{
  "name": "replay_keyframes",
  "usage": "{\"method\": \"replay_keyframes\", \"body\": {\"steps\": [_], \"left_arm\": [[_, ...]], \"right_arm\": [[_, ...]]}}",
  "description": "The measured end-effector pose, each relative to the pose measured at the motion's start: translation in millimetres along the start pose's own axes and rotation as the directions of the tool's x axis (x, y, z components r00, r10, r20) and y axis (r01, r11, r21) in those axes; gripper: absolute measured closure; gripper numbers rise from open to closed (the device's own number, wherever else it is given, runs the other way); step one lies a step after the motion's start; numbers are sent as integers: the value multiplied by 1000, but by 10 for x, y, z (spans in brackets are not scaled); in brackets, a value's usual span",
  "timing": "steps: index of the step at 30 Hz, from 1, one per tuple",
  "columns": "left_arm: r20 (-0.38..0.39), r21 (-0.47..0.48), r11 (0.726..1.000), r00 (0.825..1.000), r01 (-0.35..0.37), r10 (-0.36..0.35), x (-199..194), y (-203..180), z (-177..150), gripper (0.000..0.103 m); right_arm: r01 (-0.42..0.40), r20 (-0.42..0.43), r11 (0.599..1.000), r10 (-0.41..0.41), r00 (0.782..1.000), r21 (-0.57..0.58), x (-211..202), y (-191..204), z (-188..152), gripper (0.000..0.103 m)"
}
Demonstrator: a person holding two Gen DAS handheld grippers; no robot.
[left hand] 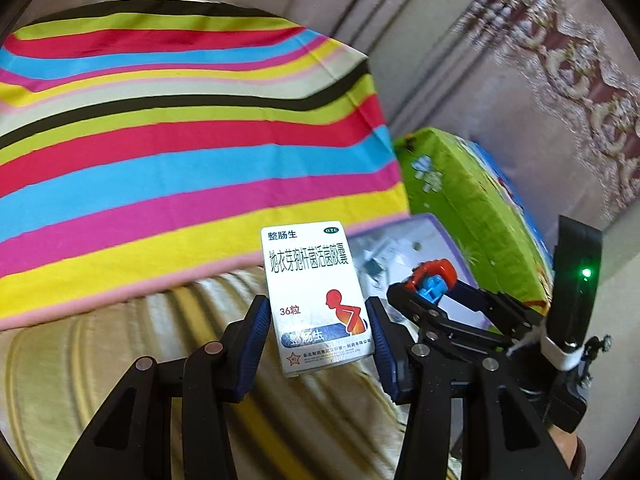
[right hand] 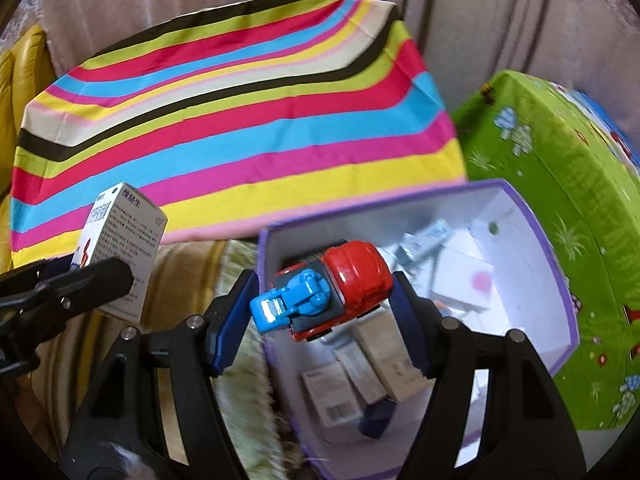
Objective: Organize rigid objects
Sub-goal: 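Carry toy car and medicine box into purple-rimmed box, open both tools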
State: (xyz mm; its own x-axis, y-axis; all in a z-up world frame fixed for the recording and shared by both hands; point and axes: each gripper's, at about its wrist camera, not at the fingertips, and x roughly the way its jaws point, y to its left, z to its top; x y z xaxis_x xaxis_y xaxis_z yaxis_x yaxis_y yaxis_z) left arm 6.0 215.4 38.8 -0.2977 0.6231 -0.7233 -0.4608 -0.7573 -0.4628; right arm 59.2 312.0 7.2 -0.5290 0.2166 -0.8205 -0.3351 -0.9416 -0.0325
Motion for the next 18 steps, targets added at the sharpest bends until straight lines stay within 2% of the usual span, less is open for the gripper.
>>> {"method": "replay_keyframes", "body": {"steps": [7,18], "left_arm": [[-49,54,997,998,54,-51,222,-298,-23,54],[-163,0,991,978,134,-132,610,-496,-76,53]], "right_arm": [[47,-14,998,-47,999,49,-6,-322,-88,33],[141,-35,981,-137,990,134,-44,-757,-190,33]]}}
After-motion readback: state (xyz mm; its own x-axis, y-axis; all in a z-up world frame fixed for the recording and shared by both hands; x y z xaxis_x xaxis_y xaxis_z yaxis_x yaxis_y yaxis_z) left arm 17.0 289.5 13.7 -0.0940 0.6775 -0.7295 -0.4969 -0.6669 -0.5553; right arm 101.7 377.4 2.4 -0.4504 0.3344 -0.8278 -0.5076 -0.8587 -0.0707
